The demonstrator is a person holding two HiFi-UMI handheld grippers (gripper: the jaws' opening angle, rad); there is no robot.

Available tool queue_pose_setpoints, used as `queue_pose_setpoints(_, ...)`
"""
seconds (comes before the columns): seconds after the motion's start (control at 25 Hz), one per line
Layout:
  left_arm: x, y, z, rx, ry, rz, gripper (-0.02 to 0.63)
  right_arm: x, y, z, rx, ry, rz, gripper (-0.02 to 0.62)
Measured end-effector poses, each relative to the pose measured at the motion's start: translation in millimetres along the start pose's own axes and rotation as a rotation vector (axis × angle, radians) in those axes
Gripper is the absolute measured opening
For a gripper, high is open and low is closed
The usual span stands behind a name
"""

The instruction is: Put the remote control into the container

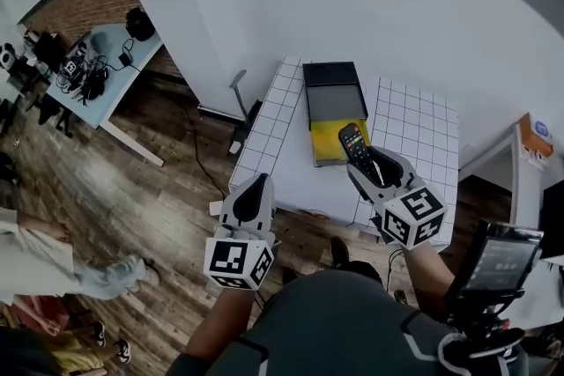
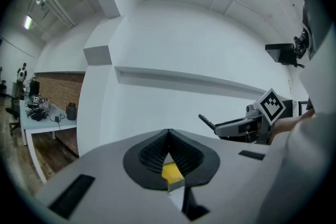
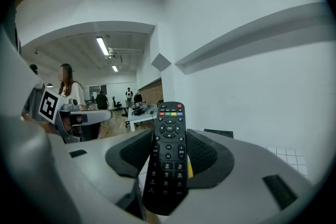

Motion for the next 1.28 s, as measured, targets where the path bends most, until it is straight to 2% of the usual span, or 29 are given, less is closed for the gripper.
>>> queue_pose_setpoints(0.28,3.5,-48.5,-0.7,-0.064,-0.002,0.016,0.009,2.7,-40.3,-50.8,-0.060,0.028,0.025,0.215)
queue_pose_setpoints(0.56,16.8,-87.9,5.9,-0.122,0.019,0.043,0.009,19.3,-86.8,-91.2,-0.137,0.079,0.112,0.213)
queue_pose_setpoints(0.88,45.2,-112.5,17.9,-0.169,0.020,0.100,0.009,56.4,-138.0,-116.8,-0.200,0.115,0.204,0.215)
queue_pose_setpoints(1.12,71.8,-119.5,31.8,-0.213,0.096,0.119,0.009,89.6,-171.4,-123.7,-0.260,0.180,0.302,0.215)
queue_pose_setpoints(1.28,87.5,-124.4,37.5,-0.205,0.122,0.125,0.009,108.8,-186.5,-127.3,-0.294,0.237,0.345,0.215)
Point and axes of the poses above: the fingertips, and each gripper's own axes: y backward along the fingers, z to its left, x out of its underside, the point moved 10 cm from there along y, backward along the fingers, and after that the axes turned 8 degrees about x, right-handed, at the moved point
